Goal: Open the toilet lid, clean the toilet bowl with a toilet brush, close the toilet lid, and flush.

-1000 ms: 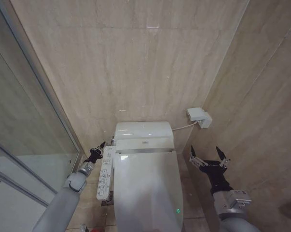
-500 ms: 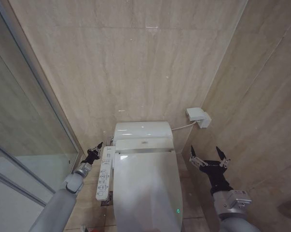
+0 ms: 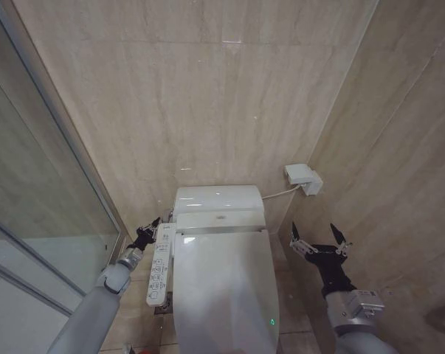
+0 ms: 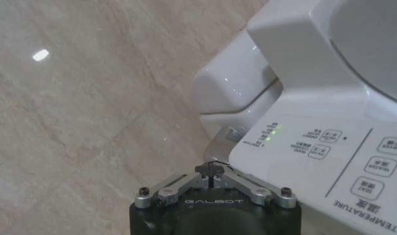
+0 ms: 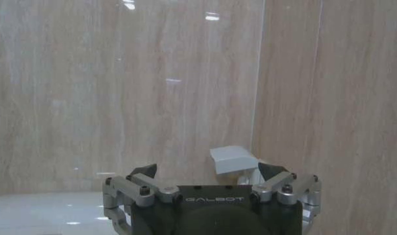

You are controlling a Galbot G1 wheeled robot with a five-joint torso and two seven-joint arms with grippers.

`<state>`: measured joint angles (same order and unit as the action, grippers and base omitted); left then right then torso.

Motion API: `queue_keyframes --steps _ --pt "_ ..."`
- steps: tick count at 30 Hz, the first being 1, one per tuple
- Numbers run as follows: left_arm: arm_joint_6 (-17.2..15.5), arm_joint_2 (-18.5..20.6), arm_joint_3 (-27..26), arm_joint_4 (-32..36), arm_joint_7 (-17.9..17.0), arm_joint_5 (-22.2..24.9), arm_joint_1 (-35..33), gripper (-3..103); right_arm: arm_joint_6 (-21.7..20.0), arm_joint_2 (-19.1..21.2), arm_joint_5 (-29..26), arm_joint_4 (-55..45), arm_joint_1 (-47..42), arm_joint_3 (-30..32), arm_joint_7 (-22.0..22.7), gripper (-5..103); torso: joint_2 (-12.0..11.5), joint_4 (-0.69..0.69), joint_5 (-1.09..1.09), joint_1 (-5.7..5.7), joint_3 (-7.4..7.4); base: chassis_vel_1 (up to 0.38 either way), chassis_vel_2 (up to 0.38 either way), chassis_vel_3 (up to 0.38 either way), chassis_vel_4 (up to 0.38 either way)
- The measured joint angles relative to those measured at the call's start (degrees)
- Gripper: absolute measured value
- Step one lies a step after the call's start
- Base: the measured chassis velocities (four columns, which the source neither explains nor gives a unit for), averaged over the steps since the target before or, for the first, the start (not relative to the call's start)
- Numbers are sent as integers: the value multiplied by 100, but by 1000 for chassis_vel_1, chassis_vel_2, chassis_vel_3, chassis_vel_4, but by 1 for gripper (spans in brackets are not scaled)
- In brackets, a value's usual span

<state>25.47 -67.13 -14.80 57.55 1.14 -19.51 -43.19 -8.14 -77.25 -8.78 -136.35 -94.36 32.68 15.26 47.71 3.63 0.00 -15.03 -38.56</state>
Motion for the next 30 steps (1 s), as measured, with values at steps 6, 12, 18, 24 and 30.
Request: queue_keyframes --steps 6,12,18,24,30 --pt "12 -24 93 -116 6 -4 127 0 0 0 0 0 0 0 0 100 0 -3 1 0 0 0 0 0 0" --pt "29 -81 100 -147 -2 -2 79 0 0 0 0 0 0 0 0 100 1 -3 7 1 2 0 0 0 0" --pt "26 -120 98 -169 12 -27 -63 0 0 0 0 0 0 0 0 100 0 3 0 0 -1 0 0 0 0" --pt "14 -108 34 -100 31 -92 -92 0 0 0 0 0 0 0 0 100 0 2 -1 -1 -1 0 0 0 0" --pt "-117 -60 -123 232 40 -144 -255 0 0 0 0 0 0 0 0 100 0 4 -3 0 0 0 0 0 0"
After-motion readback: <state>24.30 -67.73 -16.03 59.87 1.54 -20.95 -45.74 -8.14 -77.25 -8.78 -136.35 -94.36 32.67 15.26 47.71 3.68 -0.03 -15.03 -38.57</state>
